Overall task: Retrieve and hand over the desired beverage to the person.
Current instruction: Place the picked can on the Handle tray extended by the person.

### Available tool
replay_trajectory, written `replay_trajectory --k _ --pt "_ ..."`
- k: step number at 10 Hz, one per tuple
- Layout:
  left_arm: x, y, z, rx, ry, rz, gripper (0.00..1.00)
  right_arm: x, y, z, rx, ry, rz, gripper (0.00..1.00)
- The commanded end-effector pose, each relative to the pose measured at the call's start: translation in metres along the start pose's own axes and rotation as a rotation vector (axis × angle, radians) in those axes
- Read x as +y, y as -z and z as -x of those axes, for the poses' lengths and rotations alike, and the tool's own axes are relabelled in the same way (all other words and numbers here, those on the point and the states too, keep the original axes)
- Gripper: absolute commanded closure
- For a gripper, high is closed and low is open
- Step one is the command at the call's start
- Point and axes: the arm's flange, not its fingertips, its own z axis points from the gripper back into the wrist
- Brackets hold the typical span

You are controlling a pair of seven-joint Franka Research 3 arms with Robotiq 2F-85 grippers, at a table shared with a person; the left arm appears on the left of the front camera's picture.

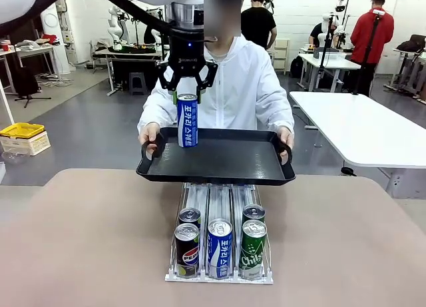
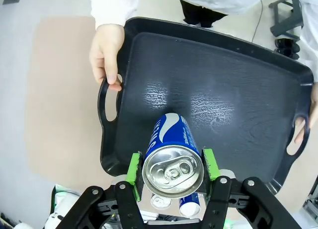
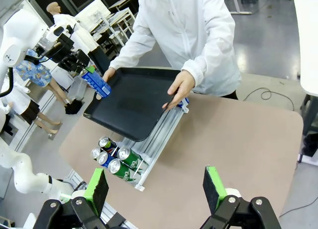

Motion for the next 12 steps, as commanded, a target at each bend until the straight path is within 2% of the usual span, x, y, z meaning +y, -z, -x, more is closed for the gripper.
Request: replay_trajectory --k 1,9,12 --pt "-0.001 -0.002 0.000 0.004 -0.038 0.025 0.42 -0.001 0.001 -0.002 -0.015 -0.007 -0.029 0.00" --pt "-0.003 0.008 0.000 0.011 0.002 0.000 0.42 -0.001 0.001 -0.002 -0.015 -0.007 -0.029 0.00" --pt "-0.021 0.018 -0.015 -0.003 0.036 0.025 0.42 -0.001 0.001 -0.002 -0.015 -0.007 -0.029 0.00"
